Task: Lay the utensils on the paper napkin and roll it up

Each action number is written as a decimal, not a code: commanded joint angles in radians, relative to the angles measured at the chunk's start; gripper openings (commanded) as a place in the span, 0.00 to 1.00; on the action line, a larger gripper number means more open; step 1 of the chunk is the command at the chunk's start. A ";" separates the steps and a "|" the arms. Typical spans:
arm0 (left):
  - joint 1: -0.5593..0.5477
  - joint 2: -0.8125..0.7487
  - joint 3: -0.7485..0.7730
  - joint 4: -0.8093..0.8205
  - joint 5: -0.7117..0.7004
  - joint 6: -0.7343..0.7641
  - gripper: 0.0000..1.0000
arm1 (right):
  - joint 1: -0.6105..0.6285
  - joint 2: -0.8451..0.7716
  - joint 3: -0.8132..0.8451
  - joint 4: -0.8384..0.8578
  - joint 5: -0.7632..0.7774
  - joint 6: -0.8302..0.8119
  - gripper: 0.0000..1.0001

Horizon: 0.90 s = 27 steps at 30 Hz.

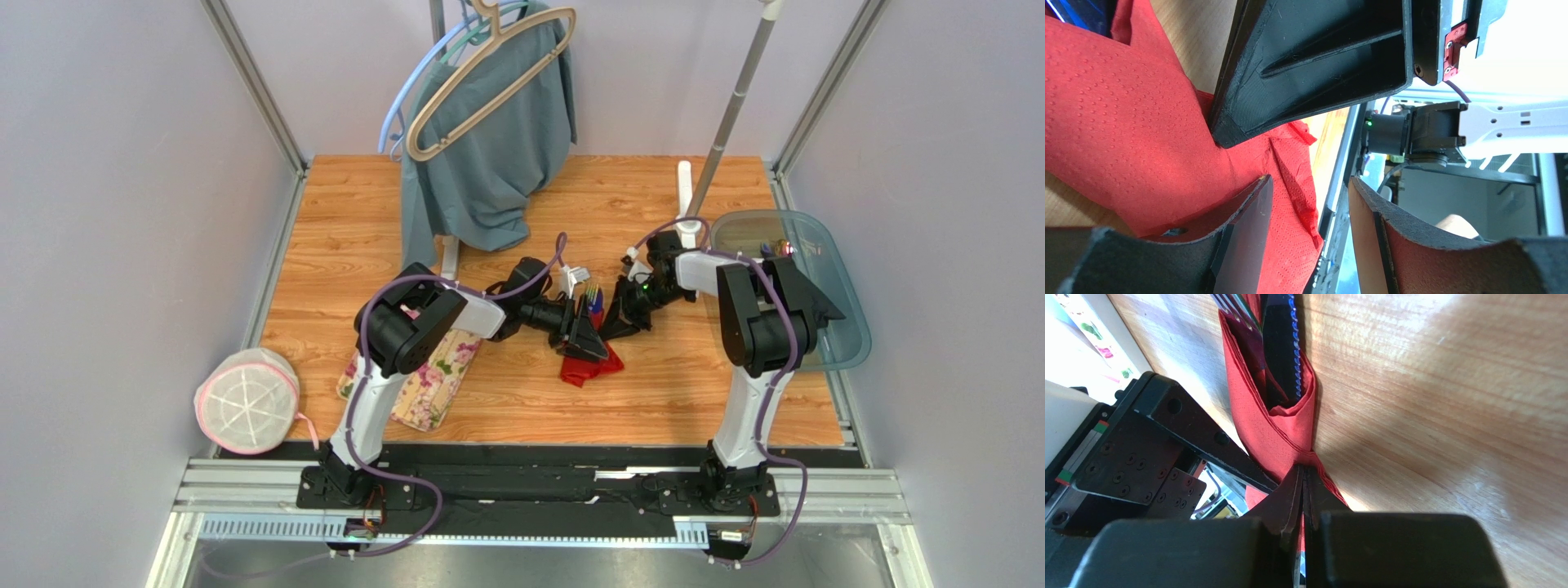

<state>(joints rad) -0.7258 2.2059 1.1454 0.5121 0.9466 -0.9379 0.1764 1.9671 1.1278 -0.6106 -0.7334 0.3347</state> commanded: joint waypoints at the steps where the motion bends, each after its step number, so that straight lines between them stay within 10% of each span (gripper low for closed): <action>1: 0.005 -0.024 -0.032 -0.066 -0.117 0.100 0.59 | 0.014 0.018 -0.002 0.049 0.100 -0.017 0.02; 13: 0.005 -0.316 -0.111 -0.248 -0.100 0.197 0.52 | 0.021 0.044 -0.017 0.037 0.206 -0.033 0.01; 27: 0.003 -0.154 -0.127 -0.259 -0.057 0.169 0.20 | 0.026 0.050 -0.010 0.035 0.207 -0.040 0.00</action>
<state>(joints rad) -0.7223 1.9865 1.0195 0.2573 0.8684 -0.7795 0.1852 1.9671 1.1290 -0.6086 -0.7155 0.3359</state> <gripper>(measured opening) 0.222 0.010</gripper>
